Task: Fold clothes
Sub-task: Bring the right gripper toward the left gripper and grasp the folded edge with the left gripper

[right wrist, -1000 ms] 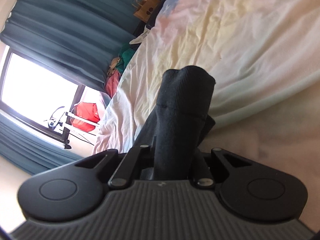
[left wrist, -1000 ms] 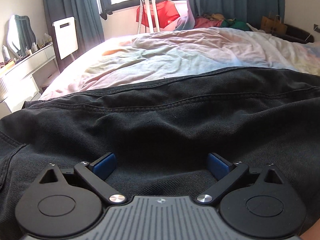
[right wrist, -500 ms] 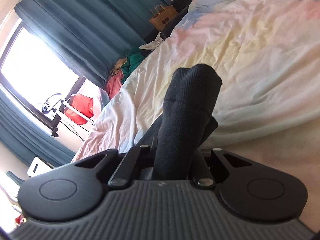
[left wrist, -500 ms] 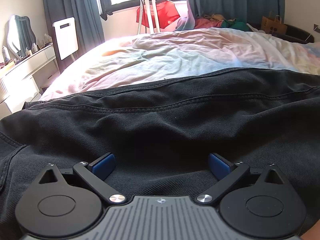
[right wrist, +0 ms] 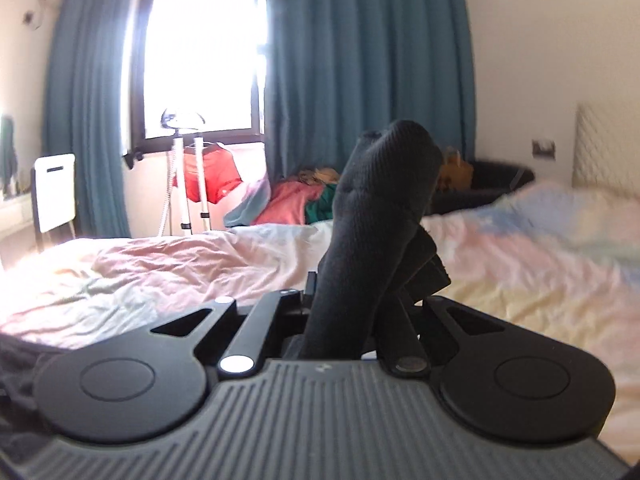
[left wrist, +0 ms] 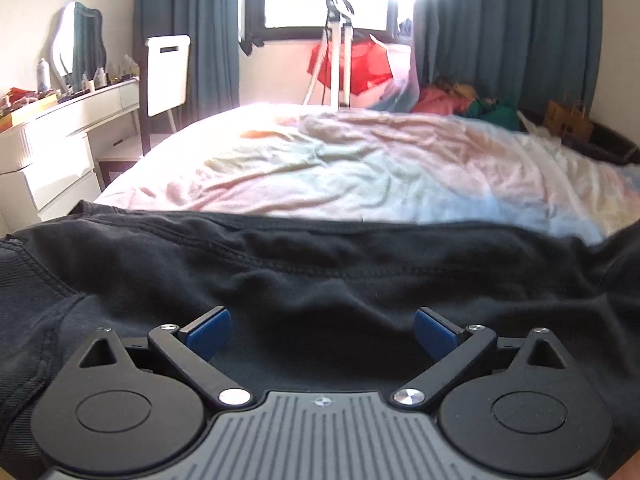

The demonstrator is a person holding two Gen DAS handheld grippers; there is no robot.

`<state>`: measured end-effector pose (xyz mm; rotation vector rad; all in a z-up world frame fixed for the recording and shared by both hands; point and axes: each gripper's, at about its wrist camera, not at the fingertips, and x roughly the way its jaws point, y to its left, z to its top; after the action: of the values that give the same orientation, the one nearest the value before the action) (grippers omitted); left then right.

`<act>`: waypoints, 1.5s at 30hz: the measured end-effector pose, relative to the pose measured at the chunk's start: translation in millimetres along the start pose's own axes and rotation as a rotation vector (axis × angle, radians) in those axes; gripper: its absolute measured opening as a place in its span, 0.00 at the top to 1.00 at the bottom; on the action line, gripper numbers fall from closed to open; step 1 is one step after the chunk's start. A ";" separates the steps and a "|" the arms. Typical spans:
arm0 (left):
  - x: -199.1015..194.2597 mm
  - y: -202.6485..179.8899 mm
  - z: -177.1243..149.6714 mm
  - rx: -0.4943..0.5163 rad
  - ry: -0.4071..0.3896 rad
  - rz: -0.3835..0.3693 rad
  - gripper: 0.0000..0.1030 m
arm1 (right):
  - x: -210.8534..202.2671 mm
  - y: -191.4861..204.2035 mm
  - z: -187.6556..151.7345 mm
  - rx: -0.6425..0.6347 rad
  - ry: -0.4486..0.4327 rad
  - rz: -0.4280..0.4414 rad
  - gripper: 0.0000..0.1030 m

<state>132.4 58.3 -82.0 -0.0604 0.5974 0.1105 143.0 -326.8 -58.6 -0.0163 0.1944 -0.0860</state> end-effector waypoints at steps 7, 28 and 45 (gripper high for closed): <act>-49.9 47.5 23.9 -0.253 -0.169 -0.040 0.01 | -44.5 163.0 -33.6 -0.459 -0.109 0.264 0.88; 50.2 43.7 8.3 -0.454 0.334 -0.541 0.02 | -107.1 218.5 -92.0 -0.839 -0.070 0.491 0.87; 62.8 46.1 32.4 -0.370 0.298 -0.616 0.79 | -99.6 230.7 -75.4 -0.746 -0.023 0.555 0.69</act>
<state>196.4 112.4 -91.8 -0.6227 0.8252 -0.3941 50.3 -88.9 -119.2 -0.7025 0.1935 0.5440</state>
